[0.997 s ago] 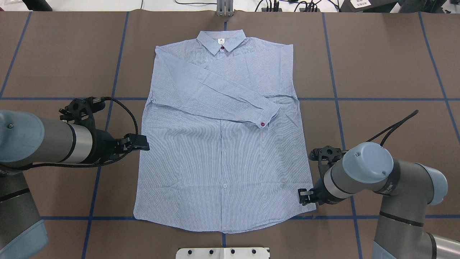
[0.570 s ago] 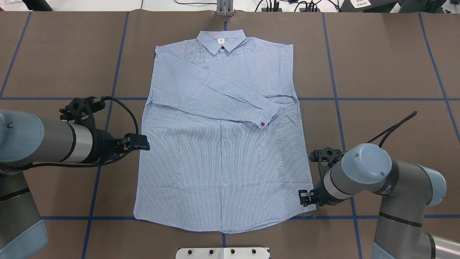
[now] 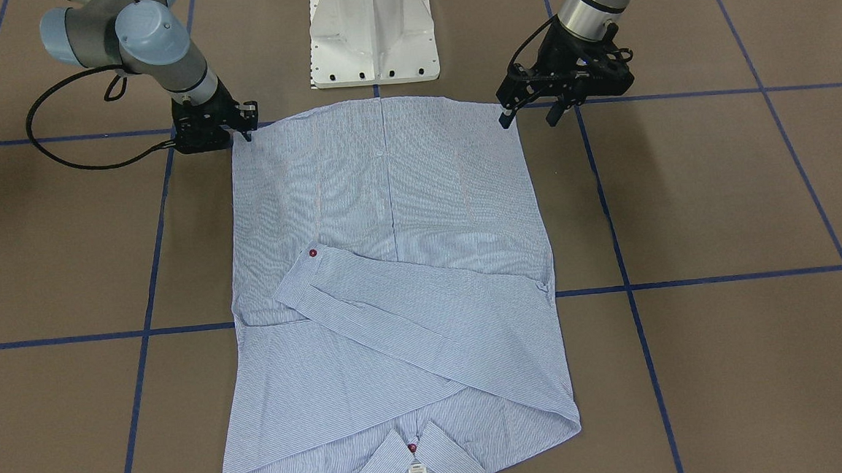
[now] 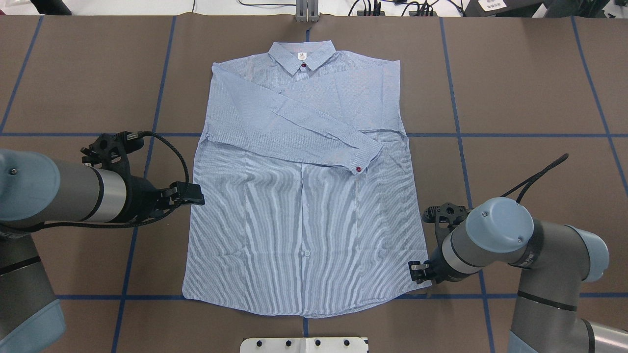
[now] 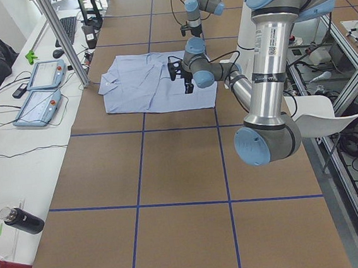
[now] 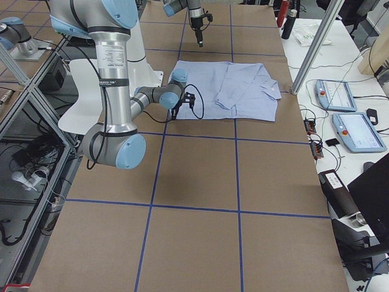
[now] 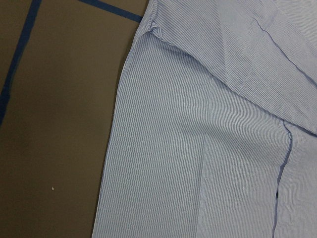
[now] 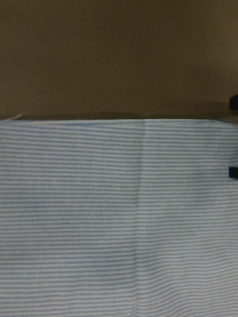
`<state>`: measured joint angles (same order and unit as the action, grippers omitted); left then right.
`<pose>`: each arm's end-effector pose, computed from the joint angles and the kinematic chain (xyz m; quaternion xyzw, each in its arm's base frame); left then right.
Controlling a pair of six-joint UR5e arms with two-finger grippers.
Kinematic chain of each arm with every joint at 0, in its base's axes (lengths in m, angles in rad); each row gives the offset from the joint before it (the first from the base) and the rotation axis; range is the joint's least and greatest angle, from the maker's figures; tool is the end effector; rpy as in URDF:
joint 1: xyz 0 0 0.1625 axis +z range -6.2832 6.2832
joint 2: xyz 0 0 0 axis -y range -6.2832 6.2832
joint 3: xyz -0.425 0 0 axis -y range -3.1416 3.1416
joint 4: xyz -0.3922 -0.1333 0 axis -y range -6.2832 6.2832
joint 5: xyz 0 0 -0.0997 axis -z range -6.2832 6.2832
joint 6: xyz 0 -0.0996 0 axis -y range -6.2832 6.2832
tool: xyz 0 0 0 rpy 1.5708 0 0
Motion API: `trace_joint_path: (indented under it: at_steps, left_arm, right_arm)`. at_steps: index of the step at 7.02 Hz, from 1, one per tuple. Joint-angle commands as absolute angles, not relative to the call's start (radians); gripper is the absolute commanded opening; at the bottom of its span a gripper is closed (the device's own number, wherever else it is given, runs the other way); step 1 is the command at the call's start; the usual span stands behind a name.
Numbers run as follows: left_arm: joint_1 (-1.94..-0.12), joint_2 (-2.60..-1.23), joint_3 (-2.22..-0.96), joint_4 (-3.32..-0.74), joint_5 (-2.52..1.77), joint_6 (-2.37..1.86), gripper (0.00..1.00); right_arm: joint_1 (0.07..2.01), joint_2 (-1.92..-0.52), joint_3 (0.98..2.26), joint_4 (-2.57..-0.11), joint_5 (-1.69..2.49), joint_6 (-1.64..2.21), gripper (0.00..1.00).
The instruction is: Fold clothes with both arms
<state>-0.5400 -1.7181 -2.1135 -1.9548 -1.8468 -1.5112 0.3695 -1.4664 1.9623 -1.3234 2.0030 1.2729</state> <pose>0.3714 -0.3464 0.2913 0.0367 0.5190 -0.1341 0.8434 -0.4554 -0.2746 0.3977 -0.0726 -0.4006 -0.0452 0.9123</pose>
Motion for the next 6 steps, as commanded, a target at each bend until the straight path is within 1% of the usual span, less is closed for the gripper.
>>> trace_joint_path:
  at_steps: [1, 3, 4, 6]
  left_arm:
    - [-0.541, -1.718, -2.114, -1.956, -1.847, -1.511, 1.00]
    - [-0.541, -1.718, -2.115, -1.954, -1.847, -1.511, 1.00]
    - [-0.541, -1.718, -2.115, -1.954, -1.847, -1.511, 1.00]
    - [-0.543, -1.717, -2.126, -1.953, -1.847, -1.511, 1.00]
  right_arm:
    - [0.368, -1.466, 1.962, -1.324, 2.003, 1.276, 0.47]
    - [0.367, -1.470, 1.960, -1.324, 2.003, 1.276, 0.47]
    - [0.367, -1.470, 1.960, -1.324, 2.003, 1.276, 0.45]
    - [0.367, -1.466, 1.962, -1.324, 2.031, 1.279, 0.30]
